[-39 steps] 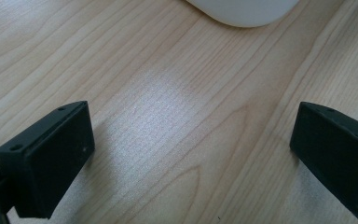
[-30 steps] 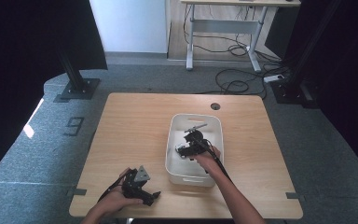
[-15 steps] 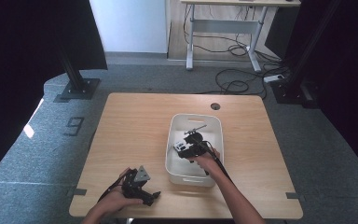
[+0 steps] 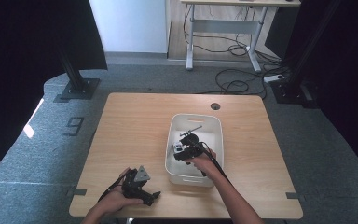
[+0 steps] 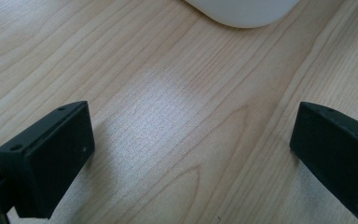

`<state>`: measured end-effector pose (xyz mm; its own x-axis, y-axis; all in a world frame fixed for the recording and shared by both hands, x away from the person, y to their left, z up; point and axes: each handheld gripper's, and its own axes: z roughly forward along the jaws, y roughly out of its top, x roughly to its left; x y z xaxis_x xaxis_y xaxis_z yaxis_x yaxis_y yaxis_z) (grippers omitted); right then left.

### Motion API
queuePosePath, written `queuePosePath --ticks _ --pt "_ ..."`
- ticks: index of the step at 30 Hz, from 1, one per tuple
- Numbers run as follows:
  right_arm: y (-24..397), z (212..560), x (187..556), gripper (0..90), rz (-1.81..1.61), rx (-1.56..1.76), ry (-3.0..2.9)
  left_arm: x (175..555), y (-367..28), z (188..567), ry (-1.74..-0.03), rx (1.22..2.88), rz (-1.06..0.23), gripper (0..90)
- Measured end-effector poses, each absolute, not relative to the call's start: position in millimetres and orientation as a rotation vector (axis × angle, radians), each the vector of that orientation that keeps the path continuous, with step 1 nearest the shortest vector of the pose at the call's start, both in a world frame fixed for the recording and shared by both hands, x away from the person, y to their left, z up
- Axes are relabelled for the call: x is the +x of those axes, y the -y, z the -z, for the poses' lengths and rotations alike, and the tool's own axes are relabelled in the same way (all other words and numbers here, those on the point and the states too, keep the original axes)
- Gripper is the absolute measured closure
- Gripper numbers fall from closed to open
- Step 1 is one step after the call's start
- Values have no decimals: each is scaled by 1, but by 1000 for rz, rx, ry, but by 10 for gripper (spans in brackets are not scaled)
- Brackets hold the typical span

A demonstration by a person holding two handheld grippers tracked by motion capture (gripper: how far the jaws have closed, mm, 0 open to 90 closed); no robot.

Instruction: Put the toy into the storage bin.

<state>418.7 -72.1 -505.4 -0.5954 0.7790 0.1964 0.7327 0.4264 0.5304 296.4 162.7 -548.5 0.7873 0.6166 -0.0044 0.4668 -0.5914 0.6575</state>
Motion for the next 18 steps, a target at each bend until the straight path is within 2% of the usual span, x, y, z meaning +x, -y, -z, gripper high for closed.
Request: queuePosePath --ticks 18 --pt "84 493 414 422 -1005 1321 -2572 296 -163 549 -802 2310 -293 0"
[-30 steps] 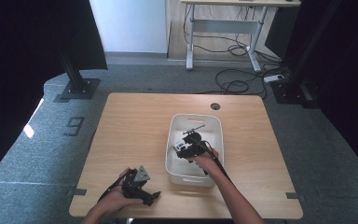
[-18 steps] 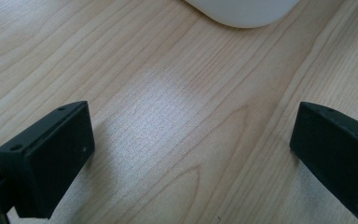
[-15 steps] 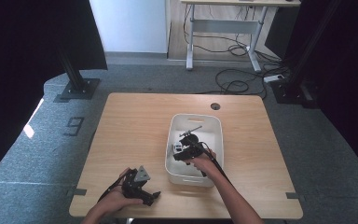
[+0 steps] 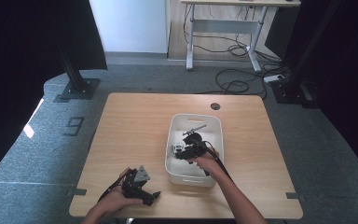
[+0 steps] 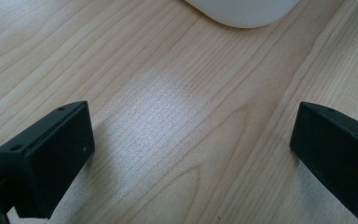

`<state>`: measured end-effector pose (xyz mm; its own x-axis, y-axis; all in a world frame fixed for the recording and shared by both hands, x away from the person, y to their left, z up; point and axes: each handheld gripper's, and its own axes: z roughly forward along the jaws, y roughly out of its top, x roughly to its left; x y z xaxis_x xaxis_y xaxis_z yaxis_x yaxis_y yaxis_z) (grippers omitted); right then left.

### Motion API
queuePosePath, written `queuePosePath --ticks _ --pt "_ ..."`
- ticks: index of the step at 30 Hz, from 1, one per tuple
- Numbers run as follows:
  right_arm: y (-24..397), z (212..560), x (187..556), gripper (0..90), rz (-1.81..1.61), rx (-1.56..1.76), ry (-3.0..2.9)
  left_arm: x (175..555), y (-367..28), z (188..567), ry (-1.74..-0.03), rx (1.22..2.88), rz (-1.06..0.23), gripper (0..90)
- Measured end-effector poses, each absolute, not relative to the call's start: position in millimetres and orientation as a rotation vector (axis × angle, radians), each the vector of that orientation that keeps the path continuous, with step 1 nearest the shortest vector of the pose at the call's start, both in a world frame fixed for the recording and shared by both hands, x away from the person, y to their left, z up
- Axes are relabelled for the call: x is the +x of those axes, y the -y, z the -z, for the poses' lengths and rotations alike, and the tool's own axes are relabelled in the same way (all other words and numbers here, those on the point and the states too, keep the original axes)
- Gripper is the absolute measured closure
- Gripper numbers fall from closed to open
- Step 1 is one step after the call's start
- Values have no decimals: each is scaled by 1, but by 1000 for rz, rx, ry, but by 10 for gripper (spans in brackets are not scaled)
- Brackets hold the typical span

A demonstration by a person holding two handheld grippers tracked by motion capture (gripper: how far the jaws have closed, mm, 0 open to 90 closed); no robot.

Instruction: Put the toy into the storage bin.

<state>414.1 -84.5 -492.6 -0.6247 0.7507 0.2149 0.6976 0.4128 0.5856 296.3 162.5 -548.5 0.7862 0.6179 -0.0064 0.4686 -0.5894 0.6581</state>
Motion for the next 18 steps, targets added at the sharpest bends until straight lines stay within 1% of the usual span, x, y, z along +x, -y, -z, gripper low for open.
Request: queuePosePath --ticks 7,18 --pt "106 471 404 404 -1122 1252 -2489 296 -163 549 -802 2310 -294 0" --pt "144 456 389 394 -1237 1217 -2368 296 -163 549 -802 2310 -292 0"
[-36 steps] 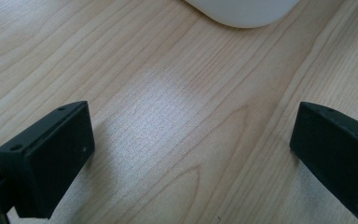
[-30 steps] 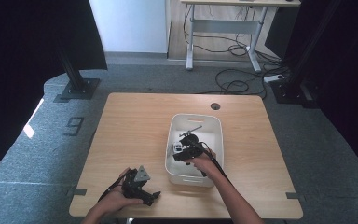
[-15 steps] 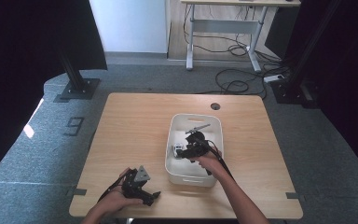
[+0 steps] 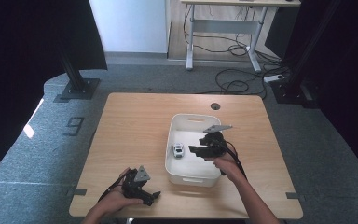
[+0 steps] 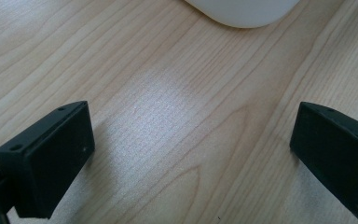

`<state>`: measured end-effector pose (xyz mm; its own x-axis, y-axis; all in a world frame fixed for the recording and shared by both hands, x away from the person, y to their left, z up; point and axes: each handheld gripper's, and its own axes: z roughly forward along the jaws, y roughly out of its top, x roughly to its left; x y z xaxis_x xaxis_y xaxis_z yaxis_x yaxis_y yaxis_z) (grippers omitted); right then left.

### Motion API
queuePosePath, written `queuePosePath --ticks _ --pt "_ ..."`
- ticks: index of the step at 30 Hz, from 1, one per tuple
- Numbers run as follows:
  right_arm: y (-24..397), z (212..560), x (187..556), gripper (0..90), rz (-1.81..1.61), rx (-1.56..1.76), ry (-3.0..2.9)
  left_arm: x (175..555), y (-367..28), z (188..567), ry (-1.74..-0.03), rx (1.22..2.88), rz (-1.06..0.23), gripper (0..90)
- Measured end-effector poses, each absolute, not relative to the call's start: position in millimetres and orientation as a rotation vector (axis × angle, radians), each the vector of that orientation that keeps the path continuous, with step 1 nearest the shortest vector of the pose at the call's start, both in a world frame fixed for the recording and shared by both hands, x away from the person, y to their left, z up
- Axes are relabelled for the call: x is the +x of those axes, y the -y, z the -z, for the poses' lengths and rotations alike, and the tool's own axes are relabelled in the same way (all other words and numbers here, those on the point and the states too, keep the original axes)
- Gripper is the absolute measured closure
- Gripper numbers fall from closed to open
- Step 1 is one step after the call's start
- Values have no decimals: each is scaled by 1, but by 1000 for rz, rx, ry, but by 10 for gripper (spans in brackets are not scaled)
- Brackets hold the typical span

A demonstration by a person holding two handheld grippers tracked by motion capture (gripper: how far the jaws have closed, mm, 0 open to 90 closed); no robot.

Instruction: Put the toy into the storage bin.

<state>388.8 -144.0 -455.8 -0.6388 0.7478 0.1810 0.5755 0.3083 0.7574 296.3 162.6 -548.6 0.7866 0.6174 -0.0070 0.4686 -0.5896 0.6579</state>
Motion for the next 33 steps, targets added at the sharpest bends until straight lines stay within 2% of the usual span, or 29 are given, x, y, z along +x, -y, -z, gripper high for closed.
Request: queuePosePath --ticks 16,33 --pt "200 449 366 392 -1333 1210 -2186 296 -163 549 -800 2310 -294 0" --pt "262 459 341 382 -1326 1232 -2046 296 -162 549 -804 2309 -293 0"
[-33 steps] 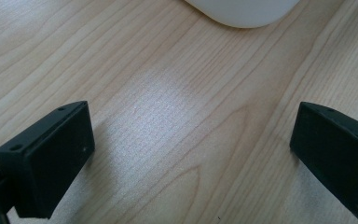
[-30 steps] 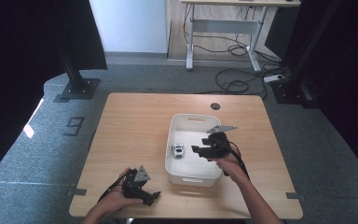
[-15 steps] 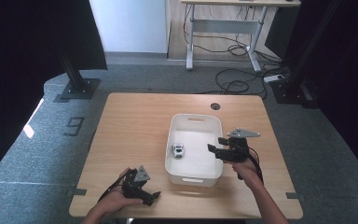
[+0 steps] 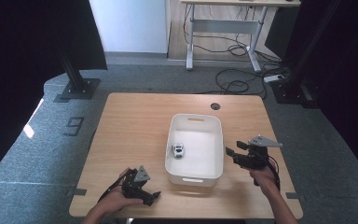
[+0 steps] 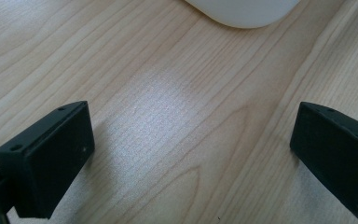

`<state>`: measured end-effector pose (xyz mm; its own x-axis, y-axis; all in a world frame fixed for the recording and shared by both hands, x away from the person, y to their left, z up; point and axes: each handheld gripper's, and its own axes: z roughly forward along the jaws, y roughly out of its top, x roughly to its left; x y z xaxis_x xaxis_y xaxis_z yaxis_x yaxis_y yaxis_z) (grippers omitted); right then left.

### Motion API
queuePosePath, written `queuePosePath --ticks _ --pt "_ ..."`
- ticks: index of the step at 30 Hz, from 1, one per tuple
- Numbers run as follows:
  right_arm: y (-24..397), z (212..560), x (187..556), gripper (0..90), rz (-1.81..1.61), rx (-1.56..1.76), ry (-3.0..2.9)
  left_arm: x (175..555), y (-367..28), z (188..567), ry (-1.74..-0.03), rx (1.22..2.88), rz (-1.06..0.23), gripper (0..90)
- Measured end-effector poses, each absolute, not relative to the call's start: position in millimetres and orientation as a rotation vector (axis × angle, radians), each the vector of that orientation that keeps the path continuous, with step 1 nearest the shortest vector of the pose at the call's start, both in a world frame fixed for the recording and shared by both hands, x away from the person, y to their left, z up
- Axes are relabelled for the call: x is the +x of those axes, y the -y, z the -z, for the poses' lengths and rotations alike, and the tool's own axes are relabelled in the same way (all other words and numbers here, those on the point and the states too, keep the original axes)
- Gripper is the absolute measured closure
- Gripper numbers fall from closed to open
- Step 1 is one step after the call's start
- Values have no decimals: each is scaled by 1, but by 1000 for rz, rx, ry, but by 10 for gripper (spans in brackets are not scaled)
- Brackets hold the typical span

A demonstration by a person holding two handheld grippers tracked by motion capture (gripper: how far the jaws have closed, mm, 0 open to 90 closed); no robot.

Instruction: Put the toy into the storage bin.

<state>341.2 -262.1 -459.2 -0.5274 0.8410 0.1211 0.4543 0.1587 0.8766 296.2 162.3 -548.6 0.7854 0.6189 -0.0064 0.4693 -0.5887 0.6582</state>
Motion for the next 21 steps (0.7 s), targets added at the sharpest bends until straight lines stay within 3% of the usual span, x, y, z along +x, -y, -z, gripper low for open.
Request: queuePosePath --ticks 21 --pt "303 489 333 362 -1209 1333 -2042 296 -162 549 -804 2310 -295 0"
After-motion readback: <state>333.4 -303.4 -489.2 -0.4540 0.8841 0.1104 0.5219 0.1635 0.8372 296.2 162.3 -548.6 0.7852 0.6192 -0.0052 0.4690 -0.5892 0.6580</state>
